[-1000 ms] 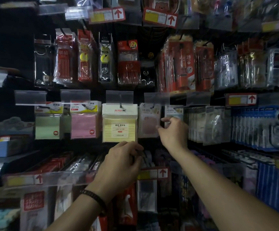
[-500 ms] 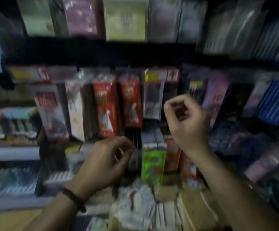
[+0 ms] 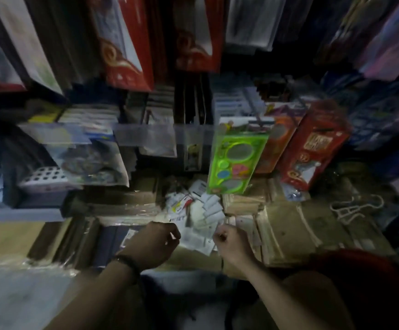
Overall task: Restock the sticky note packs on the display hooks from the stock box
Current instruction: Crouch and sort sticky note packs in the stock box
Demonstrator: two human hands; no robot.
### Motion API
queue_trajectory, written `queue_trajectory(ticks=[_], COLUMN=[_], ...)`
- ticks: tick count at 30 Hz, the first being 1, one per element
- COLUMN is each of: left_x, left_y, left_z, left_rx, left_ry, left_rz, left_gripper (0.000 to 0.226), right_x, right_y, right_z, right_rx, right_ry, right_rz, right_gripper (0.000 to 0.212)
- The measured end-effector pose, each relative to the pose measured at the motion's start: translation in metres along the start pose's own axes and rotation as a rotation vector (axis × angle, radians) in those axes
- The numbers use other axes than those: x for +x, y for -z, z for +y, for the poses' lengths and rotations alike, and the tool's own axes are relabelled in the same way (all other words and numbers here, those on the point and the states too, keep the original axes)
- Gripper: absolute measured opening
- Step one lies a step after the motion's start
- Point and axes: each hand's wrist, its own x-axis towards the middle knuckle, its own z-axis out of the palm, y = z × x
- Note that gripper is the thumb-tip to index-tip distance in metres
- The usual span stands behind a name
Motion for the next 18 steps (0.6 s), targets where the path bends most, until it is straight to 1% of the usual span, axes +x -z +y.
queue_trajectory(ticks=[1, 2, 5, 8, 9, 11, 12, 13, 14, 17, 18], left_x=[0.011, 0.019, 0.036, 0.042, 0.044, 0.047, 0.049, 0.051, 0.053, 0.058, 0.058], left_y=[-0.011, -0.022, -0.052, -0.068, -0.07, -0.071, -0.07, -0.071, -0.072, -0.074, -0.072], left_z=[-0.003, -0.005, -0.021, -0.031, -0.034, -0.036, -0.037, -0.039, -0.041, -0.042, -0.041], left_rx=[-0.025, -0.06, -0.162, -0.154, -0.171, -0.183, -0.164, -0.138, -0.102, -0.044, -0.048], left_ry=[0.02, 0.051, 0.145, 0.21, 0.223, 0.248, 0.259, 0.265, 0.276, 0.282, 0.28], left_rz=[-0.008, -0.02, -0.079, -0.214, -0.248, -0.291, -0.306, -0.314, -0.32, -0.337, -0.348], left_gripper=[0.012, 0.012, 0.012, 0.029, 0.034, 0.038, 0.036, 0.032, 0.032, 0.038, 0.038], right_x=[0.016, 0.031, 0.082, 0.127, 0.144, 0.171, 0.176, 0.18, 0.182, 0.172, 0.167], right_y=[-0.012, -0.021, -0.038, -0.051, -0.06, -0.074, -0.075, -0.076, -0.074, -0.071, -0.073], right_z=[0.008, 0.011, 0.015, 0.016, 0.018, 0.017, 0.011, 0.008, 0.004, 0.005, 0.006], right_rx=[-0.034, -0.084, -0.272, -0.478, -0.54, -0.551, -0.543, -0.538, -0.585, -0.765, -0.763], right_ry=[-0.026, -0.043, -0.028, -0.021, -0.016, -0.022, -0.049, -0.067, -0.078, -0.038, -0.038], right_rz=[-0.018, -0.037, -0.055, -0.071, -0.101, -0.171, -0.214, -0.252, -0.291, -0.305, -0.291], right_gripper=[0.007, 0.013, 0.037, 0.061, 0.067, 0.077, 0.08, 0.079, 0.076, 0.073, 0.074])
